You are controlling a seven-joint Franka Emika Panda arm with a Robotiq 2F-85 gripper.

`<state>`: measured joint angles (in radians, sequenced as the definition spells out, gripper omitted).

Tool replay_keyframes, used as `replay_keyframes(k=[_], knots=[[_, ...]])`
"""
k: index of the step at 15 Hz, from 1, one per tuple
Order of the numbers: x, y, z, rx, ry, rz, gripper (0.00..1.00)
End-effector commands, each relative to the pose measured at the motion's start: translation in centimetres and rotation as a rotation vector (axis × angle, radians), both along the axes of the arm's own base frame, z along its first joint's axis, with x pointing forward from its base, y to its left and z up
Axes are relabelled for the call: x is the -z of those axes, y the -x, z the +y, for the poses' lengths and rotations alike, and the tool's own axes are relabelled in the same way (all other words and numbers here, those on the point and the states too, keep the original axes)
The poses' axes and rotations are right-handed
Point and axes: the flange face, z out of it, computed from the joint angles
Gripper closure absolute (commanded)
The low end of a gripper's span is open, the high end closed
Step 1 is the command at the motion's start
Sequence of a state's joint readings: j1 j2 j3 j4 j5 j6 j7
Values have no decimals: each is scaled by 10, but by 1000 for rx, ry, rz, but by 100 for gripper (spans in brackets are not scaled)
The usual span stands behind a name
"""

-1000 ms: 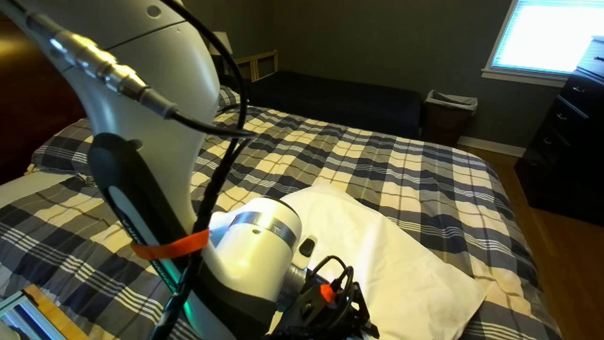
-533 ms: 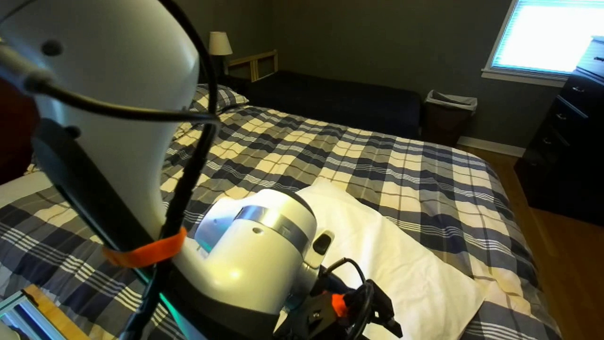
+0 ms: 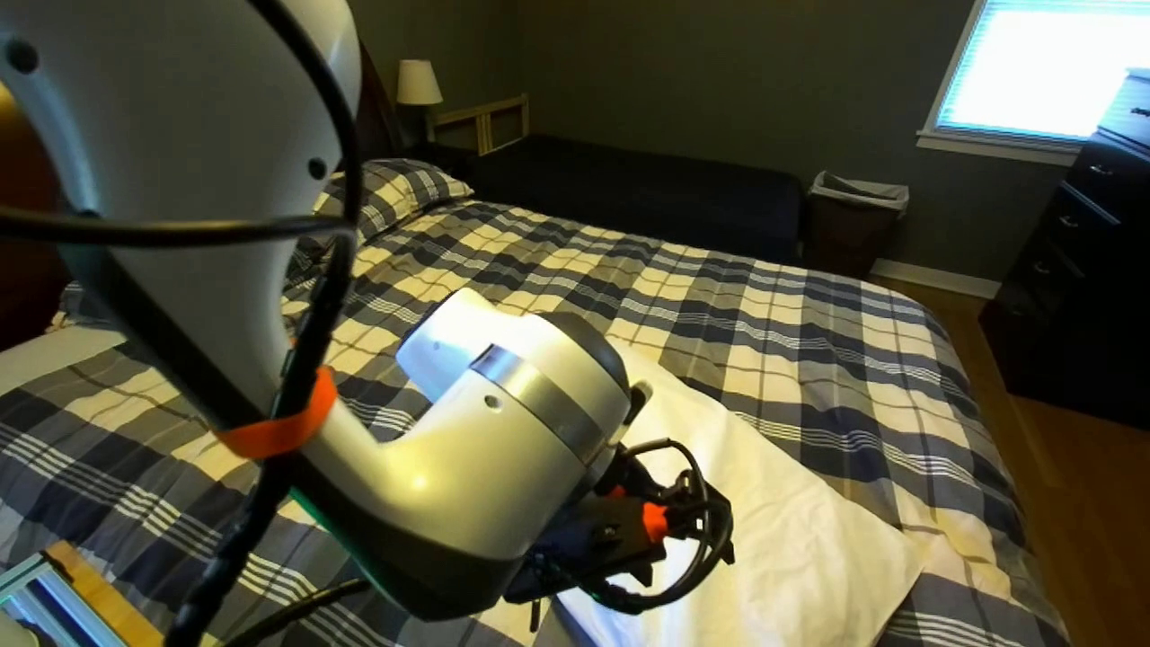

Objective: Move the pillow forward

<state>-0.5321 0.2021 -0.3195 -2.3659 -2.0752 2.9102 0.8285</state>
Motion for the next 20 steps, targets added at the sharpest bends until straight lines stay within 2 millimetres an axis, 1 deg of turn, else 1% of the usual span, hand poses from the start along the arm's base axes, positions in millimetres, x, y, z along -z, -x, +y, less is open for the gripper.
replay_keyframes(k=[1,8,13,18,20], knots=[[6,-13,8,-1,-112,14,1],[15,-37,28,-5,-240,50,0],[13,-50,38,-5,-286,79,0],[4,-62,38,-2,-312,79,0],[4,-65,35,-9,-300,60,0]])
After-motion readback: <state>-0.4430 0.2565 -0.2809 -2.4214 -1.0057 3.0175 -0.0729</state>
